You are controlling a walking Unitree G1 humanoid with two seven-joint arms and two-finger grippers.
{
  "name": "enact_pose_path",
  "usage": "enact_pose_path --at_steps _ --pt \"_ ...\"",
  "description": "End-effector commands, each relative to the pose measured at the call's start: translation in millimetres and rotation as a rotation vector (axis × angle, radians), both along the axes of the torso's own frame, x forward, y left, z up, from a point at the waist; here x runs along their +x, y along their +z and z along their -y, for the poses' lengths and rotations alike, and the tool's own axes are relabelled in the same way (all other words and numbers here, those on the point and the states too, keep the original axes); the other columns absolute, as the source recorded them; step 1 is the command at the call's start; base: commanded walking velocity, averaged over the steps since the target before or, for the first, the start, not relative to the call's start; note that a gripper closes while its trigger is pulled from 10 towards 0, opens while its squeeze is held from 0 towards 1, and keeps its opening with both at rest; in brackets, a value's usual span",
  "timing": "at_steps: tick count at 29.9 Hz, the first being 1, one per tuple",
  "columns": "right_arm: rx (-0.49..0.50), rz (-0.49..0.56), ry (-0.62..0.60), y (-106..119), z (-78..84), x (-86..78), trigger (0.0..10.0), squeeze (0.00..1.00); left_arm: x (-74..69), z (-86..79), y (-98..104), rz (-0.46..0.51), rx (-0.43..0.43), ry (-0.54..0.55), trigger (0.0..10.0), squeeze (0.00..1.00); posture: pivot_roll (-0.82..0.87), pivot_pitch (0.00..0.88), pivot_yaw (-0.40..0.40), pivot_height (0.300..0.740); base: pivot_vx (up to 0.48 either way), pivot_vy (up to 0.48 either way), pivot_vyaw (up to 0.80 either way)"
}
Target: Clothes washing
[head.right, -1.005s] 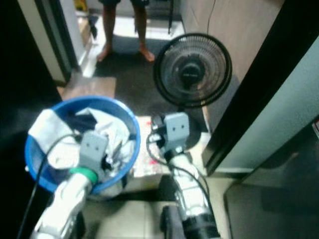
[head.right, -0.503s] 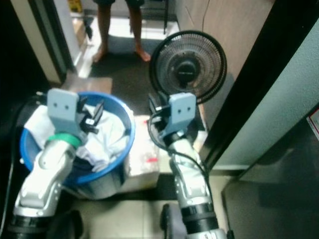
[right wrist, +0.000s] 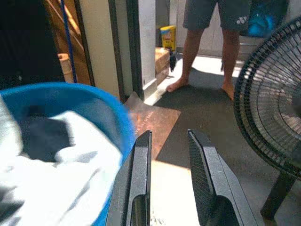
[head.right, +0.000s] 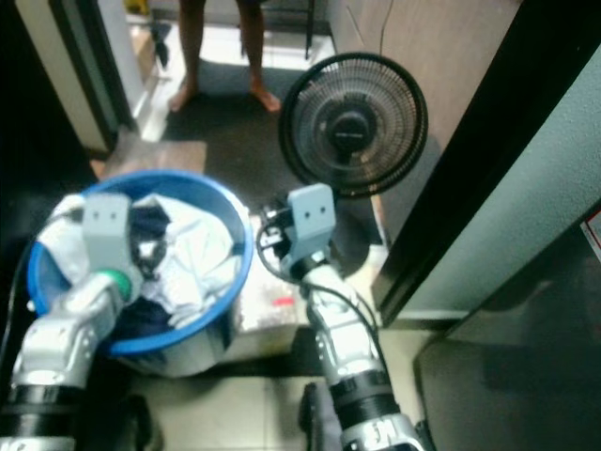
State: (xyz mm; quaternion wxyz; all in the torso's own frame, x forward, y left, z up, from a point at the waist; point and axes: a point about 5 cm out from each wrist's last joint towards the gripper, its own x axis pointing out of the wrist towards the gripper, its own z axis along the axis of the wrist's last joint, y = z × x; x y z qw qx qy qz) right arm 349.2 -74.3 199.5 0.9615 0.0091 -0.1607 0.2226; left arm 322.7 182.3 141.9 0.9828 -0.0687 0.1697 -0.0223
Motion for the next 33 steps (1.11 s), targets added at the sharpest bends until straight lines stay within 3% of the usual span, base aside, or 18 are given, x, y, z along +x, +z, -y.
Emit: enact_pose_path --at_steps 1,6,7,19,20,21,23,24,33 --pt "-0.009 -0.029 0.002 -9 -0.2 -1.1 10.0 0.00 -5.4 -1.1 -8 -0.048 -0.034 -0.001 10.0 0.00 0.10 0.159 -0.049 0.505 0.000 0.000 0.00" --pt "-0.009 -0.028 0.004 -10 -0.1 -0.3 10.0 0.00 -18.1 -3.9 -22 -0.100 -0.020 -0.003 10.0 0.00 0.11 0.157 -0.050 0.505 0.000 0.000 0.00" --pt "-0.010 -0.025 0.005 -10 -0.2 0.2 10.0 0.00 -25.9 -5.7 -30 -0.127 0.017 0.005 10.0 0.00 0.11 0.156 -0.051 0.505 0.000 0.000 0.00" --pt "-0.008 -0.018 0.008 -9 -0.2 -0.6 10.0 0.00 -35.6 4.1 -27 -0.114 0.062 -0.039 9.8 0.00 0.11 0.157 -0.051 0.505 0.000 0.000 0.00" --pt "-0.008 -0.017 0.007 -9 0.0 -0.6 10.0 0.00 -36.0 5.8 -27 -0.112 0.063 -0.044 7.6 0.00 0.10 0.159 -0.050 0.505 0.000 0.000 0.00" --pt "-0.006 -0.014 0.003 -8 0.7 -0.6 10.0 0.00 -36.3 8.3 -26 -0.100 0.063 -0.054 4.0 0.00 0.10 0.160 -0.050 0.505 0.000 0.000 0.00" --pt "-0.006 -0.014 0.001 -8 1.2 -0.5 10.0 0.00 -36.3 9.2 -25 -0.093 0.064 -0.058 4.0 0.00 0.10 0.160 -0.050 0.505 0.000 0.000 0.00" --pt "-0.005 -0.014 -0.001 -8 1.9 -0.6 10.0 0.00 -36.1 10.8 -24 -0.085 0.063 -0.067 0.0 0.00 0.10 0.163 -0.048 0.505 0.000 0.000 0.00" --pt "-0.003 -0.016 -0.004 -9 2.6 -1.0 10.0 0.00 -37.6 17.7 -19 -0.053 0.075 -0.098 0.0 0.00 0.10 0.167 -0.049 0.505 0.000 0.000 0.00"
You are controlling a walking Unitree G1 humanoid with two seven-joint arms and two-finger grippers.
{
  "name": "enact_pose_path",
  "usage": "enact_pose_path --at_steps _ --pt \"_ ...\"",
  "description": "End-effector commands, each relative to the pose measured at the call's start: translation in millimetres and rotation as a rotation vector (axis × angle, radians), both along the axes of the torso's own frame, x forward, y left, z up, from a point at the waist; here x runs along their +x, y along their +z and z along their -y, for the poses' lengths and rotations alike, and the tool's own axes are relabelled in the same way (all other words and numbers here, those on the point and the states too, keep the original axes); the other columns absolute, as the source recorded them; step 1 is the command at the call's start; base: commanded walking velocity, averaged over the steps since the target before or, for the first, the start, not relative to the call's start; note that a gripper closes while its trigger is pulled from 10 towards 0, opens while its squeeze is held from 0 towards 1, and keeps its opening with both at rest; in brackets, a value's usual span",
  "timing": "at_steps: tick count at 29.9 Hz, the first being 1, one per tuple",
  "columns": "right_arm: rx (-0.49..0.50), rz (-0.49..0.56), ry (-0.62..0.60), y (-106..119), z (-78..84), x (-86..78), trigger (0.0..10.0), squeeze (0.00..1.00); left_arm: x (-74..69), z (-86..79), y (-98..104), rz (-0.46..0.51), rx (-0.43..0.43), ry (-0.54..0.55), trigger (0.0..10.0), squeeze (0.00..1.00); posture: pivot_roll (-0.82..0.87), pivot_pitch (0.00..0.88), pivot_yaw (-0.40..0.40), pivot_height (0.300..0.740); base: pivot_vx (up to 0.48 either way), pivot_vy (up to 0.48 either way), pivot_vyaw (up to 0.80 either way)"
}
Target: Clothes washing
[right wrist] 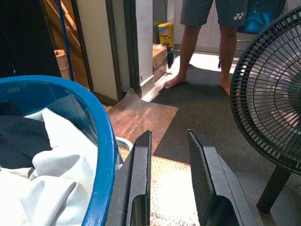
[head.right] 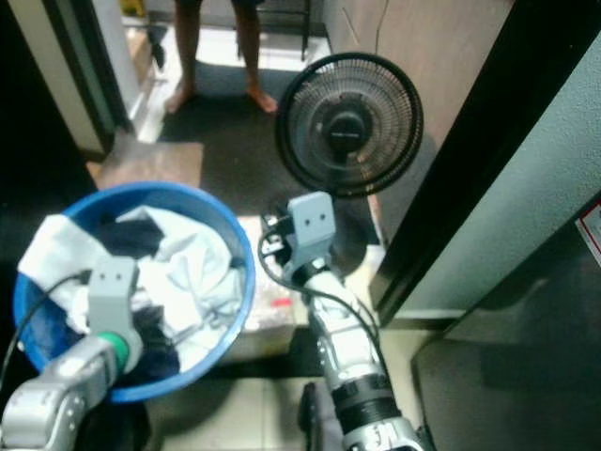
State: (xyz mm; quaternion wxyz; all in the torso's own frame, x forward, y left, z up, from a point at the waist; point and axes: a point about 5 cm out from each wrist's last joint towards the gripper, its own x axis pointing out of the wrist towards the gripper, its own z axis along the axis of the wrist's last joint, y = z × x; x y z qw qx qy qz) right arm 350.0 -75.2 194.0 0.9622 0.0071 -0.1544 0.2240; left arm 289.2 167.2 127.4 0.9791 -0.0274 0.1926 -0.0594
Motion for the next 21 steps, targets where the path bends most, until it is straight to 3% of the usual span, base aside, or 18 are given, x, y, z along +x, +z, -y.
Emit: enact_pose_path --at_steps 1,11,13,14,15,21 --pt "0.004 -0.005 -0.006 -4 1.7 -1.8 10.0 0.00 -4.5 3.3 -4 -0.013 0.008 -0.010 0.0 0.00 0.10 0.167 -0.049 0.505 0.000 0.000 0.00" --pt "0.008 -0.005 -0.007 -3 1.5 -1.3 10.0 0.00 -4.1 6.3 5 0.048 0.001 -0.030 0.0 0.00 0.10 0.167 -0.049 0.505 0.000 0.000 0.00" --pt "0.014 0.002 -0.005 -1 0.7 -1.5 10.0 0.00 -4.4 16.5 26 0.195 -0.035 -0.110 0.0 0.00 0.10 0.167 -0.048 0.505 0.000 0.000 0.00" --pt "0.020 0.009 -0.005 1 0.3 -1.7 10.0 0.00 -6.9 23.8 39 0.279 -0.063 -0.165 3.5 0.00 0.10 0.167 -0.048 0.505 0.000 0.000 0.00" --pt "0.032 0.022 -0.002 5 -0.1 -2.3 10.0 0.00 -9.5 30.1 51 0.345 -0.084 -0.209 10.0 0.00 0.10 0.166 -0.048 0.505 0.000 0.000 0.00" --pt "0.068 0.083 0.015 20 -2.0 -5.8 10.0 0.00 -16.1 45.4 79 0.488 -0.085 -0.307 10.0 0.00 0.10 0.163 -0.047 0.505 0.000 0.000 0.00"
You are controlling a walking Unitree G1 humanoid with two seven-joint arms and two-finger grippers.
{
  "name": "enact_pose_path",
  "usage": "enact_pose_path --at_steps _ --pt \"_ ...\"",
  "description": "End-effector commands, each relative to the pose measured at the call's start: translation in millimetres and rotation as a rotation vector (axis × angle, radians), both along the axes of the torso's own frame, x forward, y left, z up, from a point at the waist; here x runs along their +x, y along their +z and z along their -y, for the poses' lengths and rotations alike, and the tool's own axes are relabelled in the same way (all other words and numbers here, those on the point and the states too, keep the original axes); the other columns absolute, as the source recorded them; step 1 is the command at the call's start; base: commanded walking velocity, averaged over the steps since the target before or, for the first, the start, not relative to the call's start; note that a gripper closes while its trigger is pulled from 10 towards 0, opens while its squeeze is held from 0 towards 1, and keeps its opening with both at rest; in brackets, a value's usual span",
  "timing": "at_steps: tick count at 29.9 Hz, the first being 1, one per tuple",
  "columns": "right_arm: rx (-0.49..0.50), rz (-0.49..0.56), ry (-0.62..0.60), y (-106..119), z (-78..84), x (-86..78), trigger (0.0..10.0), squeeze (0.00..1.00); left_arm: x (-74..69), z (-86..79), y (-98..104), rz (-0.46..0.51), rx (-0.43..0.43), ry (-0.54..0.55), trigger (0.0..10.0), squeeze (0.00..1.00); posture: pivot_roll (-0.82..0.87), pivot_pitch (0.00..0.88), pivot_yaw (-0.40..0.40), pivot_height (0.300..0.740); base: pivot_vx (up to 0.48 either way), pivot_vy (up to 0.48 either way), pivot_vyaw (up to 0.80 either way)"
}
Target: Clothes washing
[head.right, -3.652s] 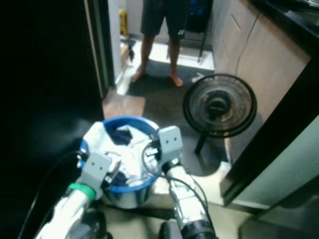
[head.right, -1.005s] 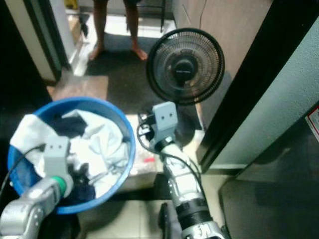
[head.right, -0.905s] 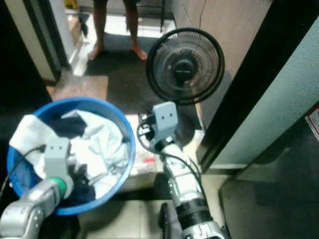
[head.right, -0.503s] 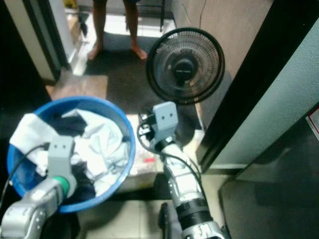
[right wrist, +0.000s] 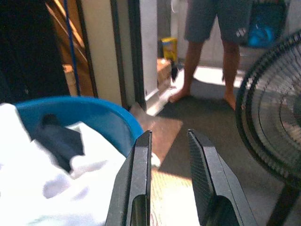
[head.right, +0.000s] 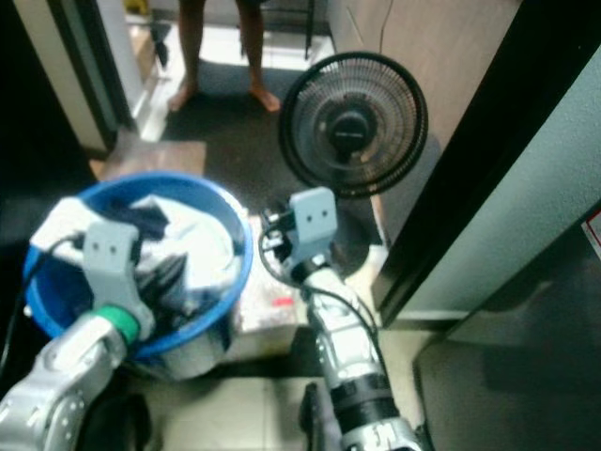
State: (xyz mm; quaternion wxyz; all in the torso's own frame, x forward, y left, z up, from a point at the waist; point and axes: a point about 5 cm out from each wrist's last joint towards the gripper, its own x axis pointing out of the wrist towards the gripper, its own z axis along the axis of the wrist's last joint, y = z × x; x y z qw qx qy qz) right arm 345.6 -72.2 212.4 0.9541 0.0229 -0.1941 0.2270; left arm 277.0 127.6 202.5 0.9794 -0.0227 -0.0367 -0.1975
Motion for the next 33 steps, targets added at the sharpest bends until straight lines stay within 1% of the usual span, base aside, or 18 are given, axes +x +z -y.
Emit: enact_pose_path --at_steps 1,4,6,8,11,14,15,16,19,21,24,25,26,27,28,30,31,33 --pt "0.034 0.037 0.007 8 0.0 -3.2 10.0 0.00 -6.8 12.1 17 0.083 -0.009 -0.085 10.0 0.00 0.10 0.160 -0.046 0.505 0.000 0.000 0.00" --pt "0.076 0.103 0.018 27 -1.5 -7.6 10.0 0.00 -12.1 21.6 46 0.205 0.007 -0.137 10.0 0.00 0.10 0.155 -0.042 0.505 0.000 0.000 0.00" --pt "0.106 0.143 0.023 40 -0.9 -10.2 10.0 0.00 -10.7 19.1 55 0.226 0.034 -0.120 10.0 0.00 0.11 0.152 -0.041 0.505 0.000 0.000 0.00" --pt "0.122 0.164 0.027 47 0.2 -11.9 10.0 0.00 -9.0 15.4 57 0.219 0.049 -0.106 10.0 0.00 0.11 0.151 -0.041 0.505 0.000 0.000 0.00" --pt "0.059 0.145 0.144 44 -4.0 -18.4 10.0 0.00 -10.1 4.4 49 0.221 0.106 -0.097 10.0 0.00 0.10 0.149 -0.042 0.505 0.000 0.000 0.00" --pt "0.033 0.134 0.172 40 -4.1 -21.6 10.0 0.00 -11.3 2.3 47 0.224 0.115 -0.098 10.0 0.00 0.10 0.149 -0.042 0.505 0.000 0.000 0.00" --pt "0.035 0.089 0.192 33 0.2 -23.4 10.0 0.00 -12.0 2.1 47 0.223 0.117 -0.096 10.0 0.00 0.11 0.148 -0.045 0.505 0.000 0.000 0.00" --pt "0.003 0.043 0.231 24 6.1 -27.4 10.0 0.00 -13.3 3.0 48 0.222 0.112 -0.098 10.0 0.00 0.11 0.148 -0.053 0.505 0.000 0.000 0.00" --pt "-0.163 -0.042 0.329 -2 26.6 -42.3 10.0 0.00 -15.5 6.1 49 0.223 0.098 -0.105 10.0 0.00 0.10 0.146 -0.057 0.505 0.000 0.000 0.00" --pt "-0.250 -0.082 0.348 -14 38.1 -47.1 10.0 0.00 -15.9 7.2 50 0.221 0.094 -0.110 10.0 0.00 0.09 0.144 -0.057 0.505 0.000 0.000 0.00" --pt "-0.285 -0.104 0.355 -19 43.2 -49.2 10.0 0.00 -16.1 7.4 50 0.220 0.093 -0.113 10.0 0.00 0.09 0.144 -0.057 0.505 0.000 0.000 0.00" --pt "-0.329 -0.139 0.373 -28 50.6 -53.1 10.0 0.00 -15.9 7.7 51 0.219 0.091 -0.117 10.0 0.00 0.09 0.142 -0.055 0.505 0.000 0.000 0.00" --pt "-0.329 -0.139 0.373 -28 50.6 -53.1 10.0 0.00 -15.9 7.7 51 0.219 0.091 -0.117 10.0 0.00 0.09 0.142 -0.055 0.505 0.000 0.000 0.00" --pt "-0.378 -0.169 0.393 -37 55.9 -57.5 10.0 0.00 -15.5 7.7 51 0.220 0.089 -0.120 10.0 0.00 0.08 0.140 -0.051 0.505 0.000 0.000 0.00" --pt "-0.391 -0.185 0.392 -43 57.6 -58.2 10.0 0.00 -14.3 7.9 50 0.220 0.091 -0.122 10.0 0.00 0.08 0.137 -0.047 0.505 0.000 0.000 0.00" --pt "-0.391 -0.185 0.392 -43 57.6 -58.2 10.0 0.00 -14.3 7.9 50 0.220 0.091 -0.122 10.0 0.00 0.08 0.137 -0.047 0.505 0.000 0.000 0.00" --pt "-0.395 -0.193 0.386 -46 57.1 -58.1 10.0 1.00 -13.5 8.4 50 0.220 0.091 -0.126 10.0 0.00 0.08 0.137 -0.047 0.505 0.000 0.000 0.00" --pt "-0.384 -0.193 0.387 -46 54.4 -57.2 10.0 1.00 -13.0 8.8 50 0.220 0.091 -0.127 10.0 0.00 0.08 0.134 -0.044 0.505 0.000 0.000 0.00"
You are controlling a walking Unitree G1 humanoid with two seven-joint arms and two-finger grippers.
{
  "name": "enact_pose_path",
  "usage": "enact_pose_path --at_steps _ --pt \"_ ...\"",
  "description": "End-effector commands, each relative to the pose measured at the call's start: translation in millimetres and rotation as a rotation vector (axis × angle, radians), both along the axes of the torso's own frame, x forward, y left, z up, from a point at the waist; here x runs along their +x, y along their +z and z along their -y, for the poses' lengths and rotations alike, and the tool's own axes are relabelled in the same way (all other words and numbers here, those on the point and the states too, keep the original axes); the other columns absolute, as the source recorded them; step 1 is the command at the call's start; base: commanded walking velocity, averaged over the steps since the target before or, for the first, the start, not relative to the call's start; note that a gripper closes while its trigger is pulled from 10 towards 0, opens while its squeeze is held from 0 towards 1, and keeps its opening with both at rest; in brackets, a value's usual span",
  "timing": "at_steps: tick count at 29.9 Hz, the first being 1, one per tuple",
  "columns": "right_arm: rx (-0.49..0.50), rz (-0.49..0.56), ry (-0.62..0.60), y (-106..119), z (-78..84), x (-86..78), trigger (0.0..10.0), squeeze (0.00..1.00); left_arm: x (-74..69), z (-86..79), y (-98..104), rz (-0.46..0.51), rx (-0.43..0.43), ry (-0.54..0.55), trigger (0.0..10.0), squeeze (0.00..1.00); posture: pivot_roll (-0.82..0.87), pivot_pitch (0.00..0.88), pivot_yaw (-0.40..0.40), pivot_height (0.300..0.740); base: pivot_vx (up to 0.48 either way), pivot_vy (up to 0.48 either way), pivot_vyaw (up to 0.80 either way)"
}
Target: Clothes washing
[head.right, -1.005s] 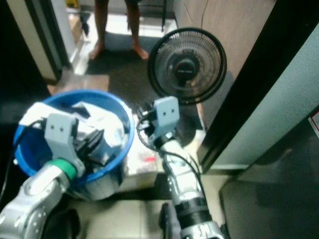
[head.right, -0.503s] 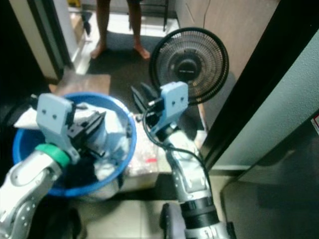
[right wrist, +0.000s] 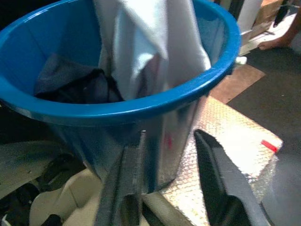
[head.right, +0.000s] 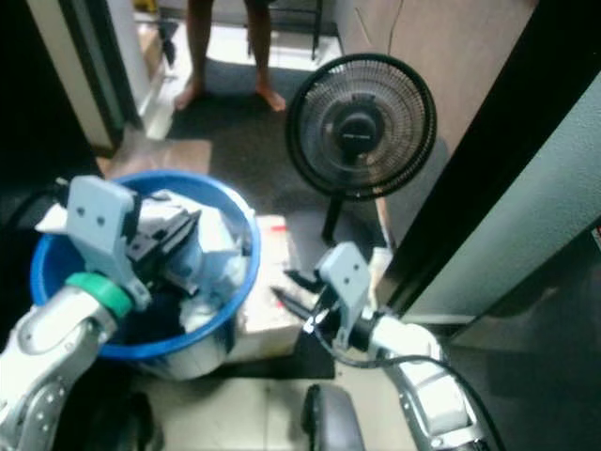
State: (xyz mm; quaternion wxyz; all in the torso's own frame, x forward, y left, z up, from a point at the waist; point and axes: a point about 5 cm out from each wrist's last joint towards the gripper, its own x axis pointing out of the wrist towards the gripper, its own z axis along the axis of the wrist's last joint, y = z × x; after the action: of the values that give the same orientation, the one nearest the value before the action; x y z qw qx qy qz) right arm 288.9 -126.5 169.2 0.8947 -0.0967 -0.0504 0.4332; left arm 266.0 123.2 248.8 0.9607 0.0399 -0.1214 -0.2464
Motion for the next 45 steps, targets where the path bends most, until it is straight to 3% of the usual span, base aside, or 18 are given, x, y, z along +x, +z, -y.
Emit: enact_pose_path --at_steps 1,6,13,19,24,25,31,33,34,35,36,38,41,45 --pt "0.016 -0.003 0.013 1 -4.9 0.0 10.0 1.00 -1.5 4.9 4 0.023 0.000 -0.034 10.0 0.00 0.08 0.132 -0.043 0.505 0.000 0.000 0.00" --pt "0.059 -0.014 0.097 9 -23.1 2.6 10.0 1.00 -0.3 5.6 4 0.023 -0.001 -0.031 10.0 0.00 0.09 0.128 -0.044 0.505 0.000 0.000 0.00" --pt "0.082 -0.031 0.121 8 -31.0 5.6 10.0 1.00 0.0 5.3 4 0.022 -0.003 -0.026 10.0 0.00 0.10 0.131 -0.048 0.505 0.000 0.000 0.00" --pt "0.148 -0.070 0.187 7 -61.9 16.9 10.0 1.00 0.5 4.9 4 0.021 -0.009 -0.013 10.0 0.00 0.11 0.141 -0.052 0.505 0.000 0.000 0.00" --pt "0.160 -0.078 0.195 7 -76.6 23.8 10.0 1.00 0.7 4.6 4 0.020 -0.011 -0.007 10.0 0.00 0.12 0.143 -0.054 0.505 0.000 0.000 0.00" --pt "0.158 -0.064 0.165 8 -85.2 31.6 10.0 0.00 0.9 4.3 4 0.020 -0.011 -0.001 10.0 0.00 0.13 0.144 -0.056 0.505 0.000 0.000 0.00" --pt "0.141 -0.033 0.115 11 -92.2 40.2 10.0 0.00 0.9 3.7 4 0.020 -0.011 0.003 10.0 0.00 0.13 0.146 -0.058 0.505 0.000 0.000 0.00" --pt "0.085 0.068 -0.079 22 -97.4 63.1 10.0 0.00 1.3 2.7 3 0.018 -0.012 0.012 10.0 0.00 0.13 0.148 -0.059 0.505 0.000 0.000 0.00" --pt "0.085 0.068 -0.079 22 -97.4 63.1 10.0 0.00 1.3 2.7 3 0.018 -0.012 0.012 10.0 0.00 0.13 0.148 -0.059 0.505 0.000 0.000 0.00" --pt "0.066 0.127 -0.182 31 -94.7 73.3 10.0 0.00 1.6 3.0 3 0.018 -0.014 0.012 10.0 0.00 0.13 0.147 -0.059 0.505 0.000 0.000 0.00" --pt "0.066 0.127 -0.182 31 -94.7 73.3 10.0 0.00 1.6 3.0 3 0.018 -0.014 0.012 10.0 0.00 0.13 0.147 -0.059 0.505 0.000 0.000 0.00" --pt "0.044 0.227 -0.314 48 -86.9 85.1 10.0 0.00 2.4 4.2 4 0.019 -0.015 0.011 10.0 0.00 0.13 0.147 -0.059 0.505 0.000 0.000 0.00" --pt "0.056 0.298 -0.355 62 -80.7 89.9 10.0 0.00 3.1 4.8 5 0.021 -0.017 0.010 10.0 0.00 0.12 0.146 -0.055 0.505 0.000 0.000 0.00" --pt "0.104 0.311 -0.354 71 -77.4 92.6 10.0 0.00 3.9 5.2 5 0.020 -0.018 0.008 10.0 0.00 0.12 0.144 -0.052 0.505 0.000 0.000 0.00"
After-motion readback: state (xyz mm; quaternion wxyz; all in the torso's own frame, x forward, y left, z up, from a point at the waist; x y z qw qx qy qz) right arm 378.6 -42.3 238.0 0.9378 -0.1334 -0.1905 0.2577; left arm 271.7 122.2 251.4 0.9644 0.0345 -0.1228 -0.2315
